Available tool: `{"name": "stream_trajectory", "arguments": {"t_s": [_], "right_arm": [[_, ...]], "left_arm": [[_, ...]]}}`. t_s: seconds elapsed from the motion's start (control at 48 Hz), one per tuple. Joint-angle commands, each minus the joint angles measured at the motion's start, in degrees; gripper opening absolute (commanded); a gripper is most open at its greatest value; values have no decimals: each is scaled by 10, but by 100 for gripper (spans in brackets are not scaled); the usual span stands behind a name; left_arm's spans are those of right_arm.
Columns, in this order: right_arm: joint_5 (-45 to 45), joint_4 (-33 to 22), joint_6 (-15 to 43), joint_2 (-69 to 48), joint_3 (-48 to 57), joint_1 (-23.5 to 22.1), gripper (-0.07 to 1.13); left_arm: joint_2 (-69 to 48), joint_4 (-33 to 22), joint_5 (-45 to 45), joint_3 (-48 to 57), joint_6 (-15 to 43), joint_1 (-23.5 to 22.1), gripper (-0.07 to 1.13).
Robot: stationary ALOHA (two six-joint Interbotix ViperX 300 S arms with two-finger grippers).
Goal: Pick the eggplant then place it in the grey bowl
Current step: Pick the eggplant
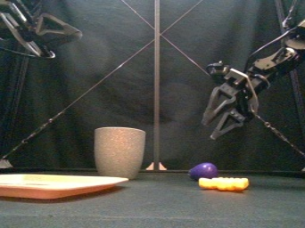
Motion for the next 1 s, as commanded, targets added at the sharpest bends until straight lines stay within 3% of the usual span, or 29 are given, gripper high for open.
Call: {"name": "stream_trajectory", "arguments": {"t_s": [0.021,0.75,0.854,1.0], "right_arm": [[-2,-1,-2,25,-21,-11,104],[28,4,-1,175,-89,-10,102],[33,4,-2,187,-92,-9,96],[34,4,-2,190,-92,-9,74]], "left_arm": [[2,2,-3,-3,1,1,-3],[-1,9,-3,12,1,1,-3],[-1,9,-3,12,1,1,-3],[-1,9,-3,13,1,1,-3]]}}
